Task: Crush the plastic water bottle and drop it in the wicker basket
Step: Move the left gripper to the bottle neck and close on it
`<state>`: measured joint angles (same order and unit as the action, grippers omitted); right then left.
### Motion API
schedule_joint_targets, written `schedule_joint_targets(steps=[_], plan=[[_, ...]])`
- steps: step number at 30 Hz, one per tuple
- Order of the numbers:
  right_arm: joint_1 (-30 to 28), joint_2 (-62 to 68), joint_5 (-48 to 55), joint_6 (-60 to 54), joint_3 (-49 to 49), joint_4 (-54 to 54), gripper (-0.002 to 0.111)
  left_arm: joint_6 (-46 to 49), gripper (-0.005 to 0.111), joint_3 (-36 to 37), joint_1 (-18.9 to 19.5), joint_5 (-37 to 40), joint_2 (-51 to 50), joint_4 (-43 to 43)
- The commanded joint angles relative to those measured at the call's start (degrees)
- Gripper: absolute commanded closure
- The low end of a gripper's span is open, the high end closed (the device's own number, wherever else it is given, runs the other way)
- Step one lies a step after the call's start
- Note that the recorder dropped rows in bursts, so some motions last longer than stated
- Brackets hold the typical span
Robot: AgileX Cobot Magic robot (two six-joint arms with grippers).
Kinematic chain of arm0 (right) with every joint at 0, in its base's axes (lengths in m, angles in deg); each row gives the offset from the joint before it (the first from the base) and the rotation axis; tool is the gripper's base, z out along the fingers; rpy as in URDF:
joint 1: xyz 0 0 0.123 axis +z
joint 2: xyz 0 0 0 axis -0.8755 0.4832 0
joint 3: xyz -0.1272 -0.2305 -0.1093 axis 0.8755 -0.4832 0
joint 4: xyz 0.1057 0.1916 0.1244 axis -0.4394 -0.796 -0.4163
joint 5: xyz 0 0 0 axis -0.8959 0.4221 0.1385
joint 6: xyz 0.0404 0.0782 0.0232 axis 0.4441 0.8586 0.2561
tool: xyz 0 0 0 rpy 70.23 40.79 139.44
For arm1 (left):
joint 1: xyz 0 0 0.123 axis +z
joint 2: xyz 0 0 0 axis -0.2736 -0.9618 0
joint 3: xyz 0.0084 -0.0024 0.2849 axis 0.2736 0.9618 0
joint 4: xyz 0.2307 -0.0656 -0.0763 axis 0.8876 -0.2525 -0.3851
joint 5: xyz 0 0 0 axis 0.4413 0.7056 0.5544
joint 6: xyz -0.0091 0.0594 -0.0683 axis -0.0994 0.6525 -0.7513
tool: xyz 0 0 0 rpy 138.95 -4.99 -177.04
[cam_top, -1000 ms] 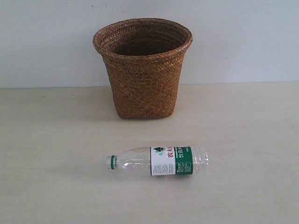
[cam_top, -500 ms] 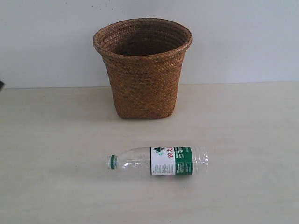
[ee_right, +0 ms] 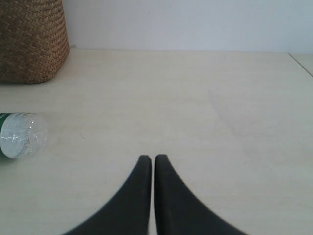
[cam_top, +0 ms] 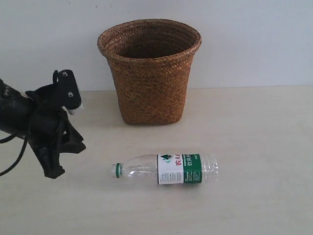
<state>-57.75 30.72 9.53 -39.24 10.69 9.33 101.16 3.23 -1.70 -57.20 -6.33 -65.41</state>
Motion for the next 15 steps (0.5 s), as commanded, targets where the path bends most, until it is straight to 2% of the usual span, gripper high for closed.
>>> schedule_joint_targets(steps=[1,3,4,10,15], plan=[[-0.44,-0.38,-0.45,0.0,0.05,0.03,0.108,12.42,0.047,-0.26,-0.43,2.5,-3.95,-4.5],[-0.44,-0.38,-0.45,0.0,0.05,0.03,0.108,17.93,0.035,-0.26,-0.43,0.81,-5.61,-8.98],[-0.44,-0.38,-0.45,0.0,0.05,0.03,0.108,20.53,0.033,-0.26,-0.43,0.36,-6.31,-12.17],[-0.44,-0.38,-0.45,0.0,0.05,0.03,0.108,45.33,0.032,-0.26,-0.43,0.77,-12.16,-28.99],[-0.44,-0.38,-0.45,0.0,0.05,0.03,0.108,46.31,0.032,-3.06,-0.43,0.37,-18.11,-30.62]])
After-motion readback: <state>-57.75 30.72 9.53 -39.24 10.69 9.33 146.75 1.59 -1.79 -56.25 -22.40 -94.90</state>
